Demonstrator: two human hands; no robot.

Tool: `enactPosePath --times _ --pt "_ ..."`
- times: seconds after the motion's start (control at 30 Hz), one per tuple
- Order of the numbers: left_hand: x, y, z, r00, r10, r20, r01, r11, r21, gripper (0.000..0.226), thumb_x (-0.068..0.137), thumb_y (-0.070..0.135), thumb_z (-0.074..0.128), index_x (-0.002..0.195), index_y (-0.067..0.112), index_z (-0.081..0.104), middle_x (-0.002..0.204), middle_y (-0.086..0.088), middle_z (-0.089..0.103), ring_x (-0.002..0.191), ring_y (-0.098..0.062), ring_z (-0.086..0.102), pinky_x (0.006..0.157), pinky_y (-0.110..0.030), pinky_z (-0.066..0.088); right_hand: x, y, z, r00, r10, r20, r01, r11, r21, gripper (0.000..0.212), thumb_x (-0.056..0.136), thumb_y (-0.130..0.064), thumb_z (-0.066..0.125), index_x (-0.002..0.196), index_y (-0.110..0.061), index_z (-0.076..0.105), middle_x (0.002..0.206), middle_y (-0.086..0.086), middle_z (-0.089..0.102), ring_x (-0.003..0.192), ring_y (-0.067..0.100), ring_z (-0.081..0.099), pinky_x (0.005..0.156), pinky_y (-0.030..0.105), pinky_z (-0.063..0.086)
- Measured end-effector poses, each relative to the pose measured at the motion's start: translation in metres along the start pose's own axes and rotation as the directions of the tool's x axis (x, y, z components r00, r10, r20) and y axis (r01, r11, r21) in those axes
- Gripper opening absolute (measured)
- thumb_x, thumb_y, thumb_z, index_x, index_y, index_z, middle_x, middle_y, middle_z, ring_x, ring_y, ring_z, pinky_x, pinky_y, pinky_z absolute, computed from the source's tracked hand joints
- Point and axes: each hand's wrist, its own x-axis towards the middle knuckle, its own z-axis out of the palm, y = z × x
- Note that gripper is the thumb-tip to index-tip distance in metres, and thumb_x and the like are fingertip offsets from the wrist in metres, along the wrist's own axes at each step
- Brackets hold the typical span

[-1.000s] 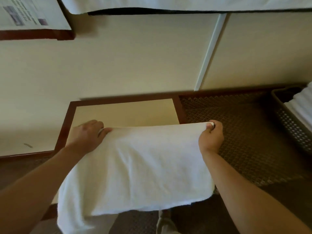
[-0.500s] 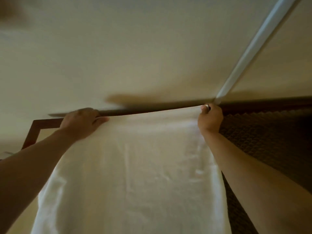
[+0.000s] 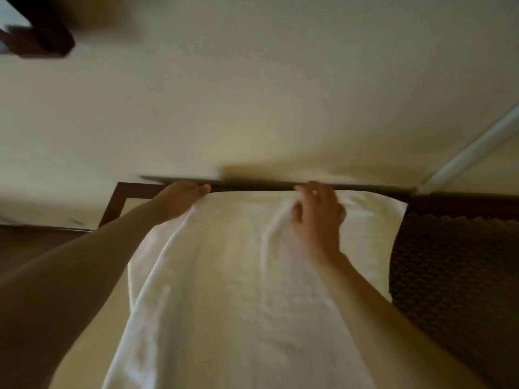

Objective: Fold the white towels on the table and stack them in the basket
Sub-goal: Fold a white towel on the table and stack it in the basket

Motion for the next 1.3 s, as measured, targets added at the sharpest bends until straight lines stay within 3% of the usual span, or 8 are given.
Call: enactPosePath --times 0.17,0.33,0.47,0.57,0.87,1.0,1.13,1.3 --pt "-0.02 -0.022 -0.032 0.984 -0.108 0.141 0.111 0.994 -0.018 0.032 0.092 0.048 0.072 0.102 0.019 0.08 0.104 0.0 0.077 0.104 -0.018 0.071 0.096 -0.033 0.054 -0.025 -0.099 0.064 0.848 -0.037 0.529 0.087 0.994 -0.069 0.056 0.107 -0.047 0.026 0.161 -0.036 0.018 0.172 -0.002 -0.004 0.157 0.029 -0.011 0.121 0.062 -0.009" --pt "-0.034 -0.06 -0.07 0.96 -0.124 0.25 0.046 0.954 0.295 0.039 0.086 0.057 0.072 0.104 0.023 0.077 0.101 0.005 0.075 0.098 -0.013 0.07 0.092 -0.034 0.056 -0.029 -0.105 0.08 0.873 0.049 0.485 0.07 0.972 -0.224 0.063 0.105 -0.057 0.018 0.163 -0.039 0.004 0.171 -0.006 -0.011 0.157 0.027 -0.016 0.12 0.062 -0.013" --pt "-0.024 -0.079 -0.102 0.928 -0.143 0.343 0.116 0.988 0.099 0.052 0.063 0.062 0.088 0.092 0.02 0.078 0.098 -0.002 0.077 0.094 -0.017 0.073 0.089 -0.036 0.059 -0.033 -0.105 0.079 0.898 0.045 0.439 0.083 0.96 -0.267 0.064 0.103 -0.06 0.016 0.162 -0.041 0.002 0.171 -0.008 -0.011 0.157 0.024 -0.014 0.122 0.06 -0.011" --pt "-0.007 -0.084 -0.123 0.837 -0.244 0.49 0.256 0.966 0.044 0.032 0.076 0.027 0.086 0.101 0.011 0.074 0.106 -0.014 0.074 0.093 -0.025 0.071 0.09 -0.04 0.06 -0.032 -0.106 0.081 0.9 0.06 0.431 0.08 0.95 -0.301 0.065 0.102 -0.062 0.012 0.162 -0.042 -0.002 0.171 -0.009 -0.014 0.157 0.023 -0.016 0.123 0.058 -0.01" --pt "-0.008 -0.068 -0.129 0.65 -0.395 0.649 0.162 0.907 0.389 0.037 0.087 0.032 0.081 0.121 0.024 0.067 0.11 -0.004 0.077 0.097 -0.023 0.075 0.085 -0.039 0.062 -0.029 -0.111 0.084 0.912 0.098 0.398 0.061 0.928 -0.367 0.066 0.1 -0.065 0.012 0.161 -0.042 -0.001 0.172 -0.009 -0.007 0.158 0.024 -0.009 0.124 0.057 -0.005" --pt "-0.007 -0.068 -0.134 0.789 -0.32 0.525 0.076 0.898 0.434 0.038 0.082 0.035 0.085 0.107 0.009 0.072 0.093 -0.009 0.077 0.074 -0.015 0.075 0.07 -0.029 0.061 -0.034 -0.112 0.083 0.91 0.104 0.402 0.059 0.926 -0.373 0.066 0.101 -0.064 0.014 0.161 -0.043 0.001 0.172 -0.009 -0.007 0.158 0.023 -0.008 0.124 0.057 -0.003" --pt "0.011 -0.068 -0.17 0.969 -0.14 0.203 0.004 0.83 0.558 0.056 0.082 0.047 0.083 0.122 0.011 0.067 0.109 -0.008 0.074 0.089 -0.02 0.075 0.097 -0.035 0.053 -0.033 -0.114 0.082 0.908 0.094 0.409 0.067 0.93 -0.362 0.063 0.101 -0.062 0.017 0.16 -0.044 0.004 0.172 -0.011 -0.006 0.158 0.022 -0.008 0.124 0.058 -0.001" --pt "0.016 -0.087 -0.143 0.97 -0.154 0.186 0.072 0.92 0.386 0.056 0.079 0.043 0.086 0.121 0.012 0.064 0.12 -0.009 0.064 0.107 -0.029 0.068 0.093 -0.042 0.058 -0.033 -0.115 0.083 0.912 0.111 0.396 0.05 0.926 -0.373 0.064 0.1 -0.06 0.017 0.16 -0.043 0.005 0.172 -0.011 -0.005 0.158 0.022 -0.006 0.124 0.057 -0.001"
